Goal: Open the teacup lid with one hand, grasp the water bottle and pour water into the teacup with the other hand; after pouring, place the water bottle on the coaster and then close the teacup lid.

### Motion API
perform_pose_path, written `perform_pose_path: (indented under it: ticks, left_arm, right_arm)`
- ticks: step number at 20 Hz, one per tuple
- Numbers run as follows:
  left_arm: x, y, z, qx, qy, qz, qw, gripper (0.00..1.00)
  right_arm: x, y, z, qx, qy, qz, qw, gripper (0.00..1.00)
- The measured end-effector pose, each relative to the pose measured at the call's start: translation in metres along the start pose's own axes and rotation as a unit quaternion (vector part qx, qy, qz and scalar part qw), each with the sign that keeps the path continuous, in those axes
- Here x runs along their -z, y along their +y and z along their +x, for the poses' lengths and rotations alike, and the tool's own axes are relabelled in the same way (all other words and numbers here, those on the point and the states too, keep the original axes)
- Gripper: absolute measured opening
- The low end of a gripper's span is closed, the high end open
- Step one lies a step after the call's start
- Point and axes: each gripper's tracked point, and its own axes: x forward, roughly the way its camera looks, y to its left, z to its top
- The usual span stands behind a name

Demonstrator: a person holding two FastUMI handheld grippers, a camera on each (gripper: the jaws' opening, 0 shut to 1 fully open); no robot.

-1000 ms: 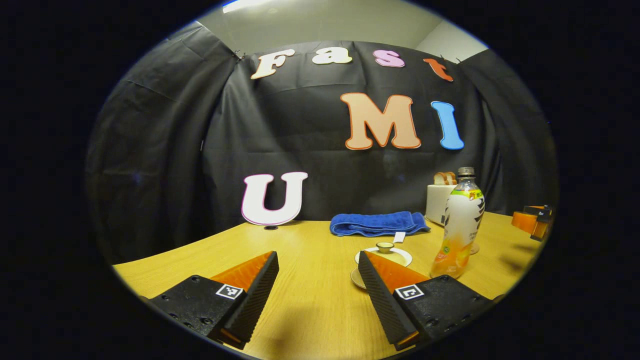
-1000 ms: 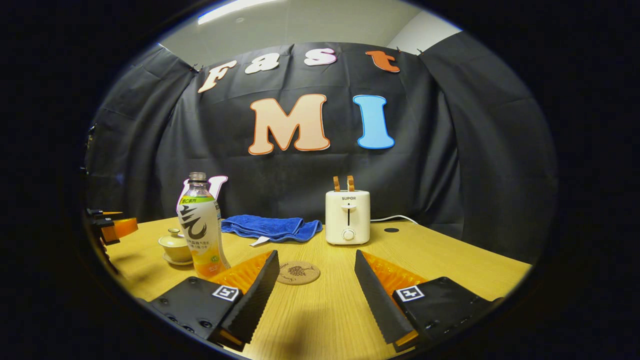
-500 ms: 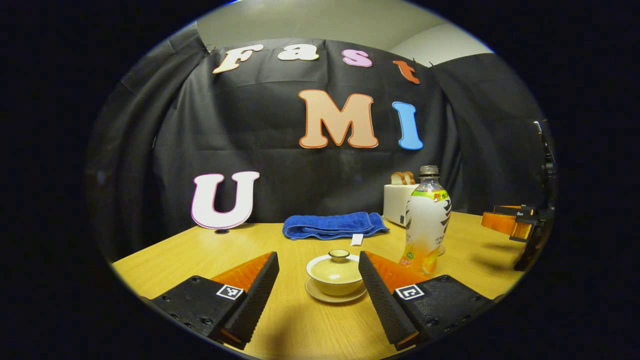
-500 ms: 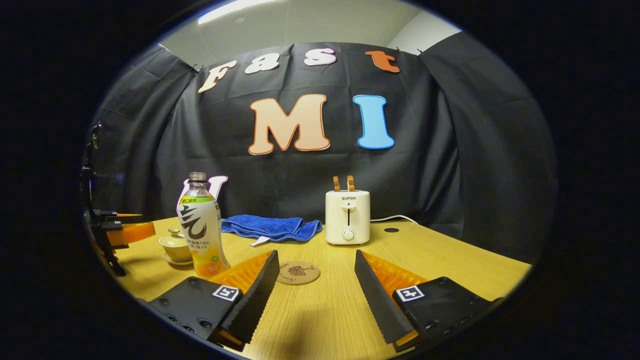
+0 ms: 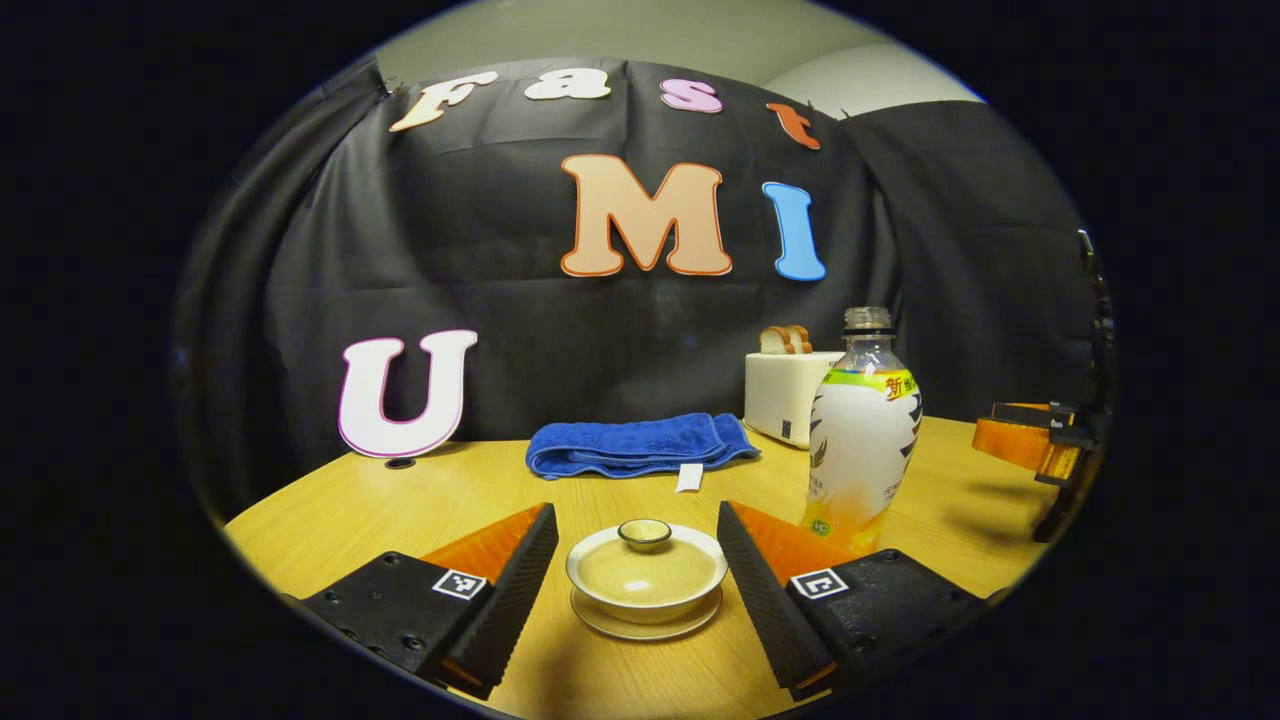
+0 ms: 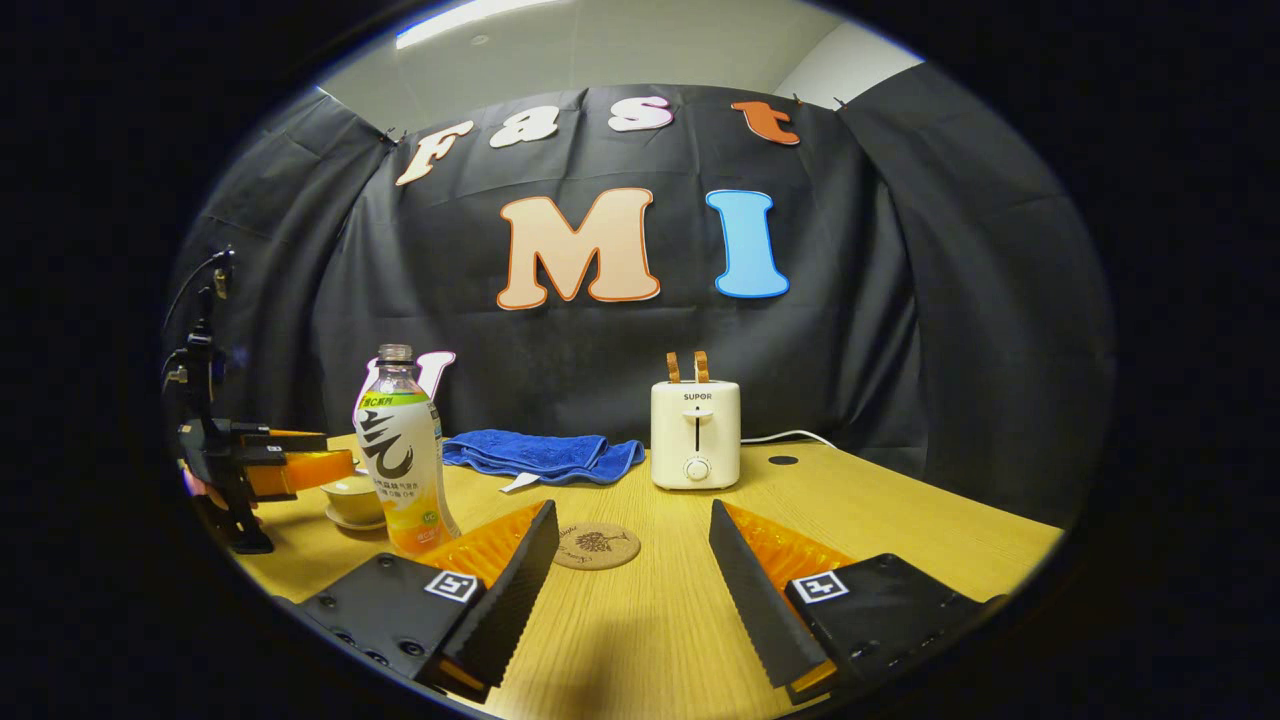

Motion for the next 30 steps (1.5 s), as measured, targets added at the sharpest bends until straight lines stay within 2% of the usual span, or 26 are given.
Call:
perform_pose_path:
  ticks: [1, 2, 5, 9, 11, 12, 13, 15, 16, 17, 22, 27, 30]
  left_arm:
    - [0.000, -0.001, 0.003, 0.002, 0.002, 0.002, 1.000, 0.94]
    - [0.000, -0.003, 0.007, 0.004, 0.003, 0.003, 1.000, 0.93]
    - [0.001, -0.005, 0.016, 0.008, 0.007, 0.003, 1.000, 0.86]
    - [0.007, -0.008, 0.028, 0.015, 0.030, 0.006, 0.999, 0.71]
    - [0.013, -0.008, 0.033, 0.016, 0.050, 0.003, 0.999, 0.64]
    - [0.015, -0.005, 0.033, 0.014, 0.057, 0.002, 0.998, 0.56]
    - [0.014, -0.004, 0.035, 0.011, 0.055, 0.001, 0.998, 0.55]
    - [0.013, 0.000, 0.033, 0.003, 0.050, -0.004, 0.999, 0.44]
    - [0.011, 0.000, 0.033, 0.003, 0.046, -0.007, 0.999, 0.34]
    - [0.011, -0.001, 0.032, 0.003, 0.045, -0.008, 0.999, 0.30]
    - [0.003, 0.012, 0.024, -0.026, 0.015, -0.028, 0.999, 0.30]
    - [-0.005, 0.024, 0.012, -0.065, -0.016, -0.017, 0.998, 0.30]
    - [-0.001, 0.041, -0.006, -0.101, -0.008, -0.016, 0.995, 0.29]
  right_arm:
    - [-0.001, 0.000, 0.000, 0.000, 0.000, 0.000, 1.000, 0.94]
    - [0.000, 0.000, 0.000, 0.000, 0.000, 0.000, 1.000, 0.99]
    - [0.000, 0.000, 0.000, 0.000, 0.000, 0.000, 1.000, 0.96]
    - [0.000, 0.001, 0.000, -0.001, 0.000, 0.000, 1.000, 0.99]
    - [0.000, 0.001, 0.001, -0.002, 0.000, 0.000, 1.000, 0.94]
    - [0.000, 0.002, 0.001, -0.003, 0.000, 0.000, 1.000, 0.94]
    - [-0.001, 0.002, 0.001, -0.004, 0.000, 0.000, 1.000, 0.99]
    - [-0.001, 0.002, 0.002, -0.004, 0.000, 0.000, 1.000, 0.99]
    - [0.000, 0.003, 0.002, -0.004, 0.001, 0.000, 1.000, 0.97]
    - [0.000, 0.002, 0.002, -0.004, 0.000, 0.000, 1.000, 0.96]
    - [0.000, 0.002, 0.003, -0.005, 0.000, 0.000, 1.000, 0.94]
    - [0.000, 0.003, 0.003, -0.007, 0.000, 0.000, 1.000, 0.97]
    - [0.000, 0.016, 0.002, -0.036, 0.001, 0.002, 0.999, 0.99]
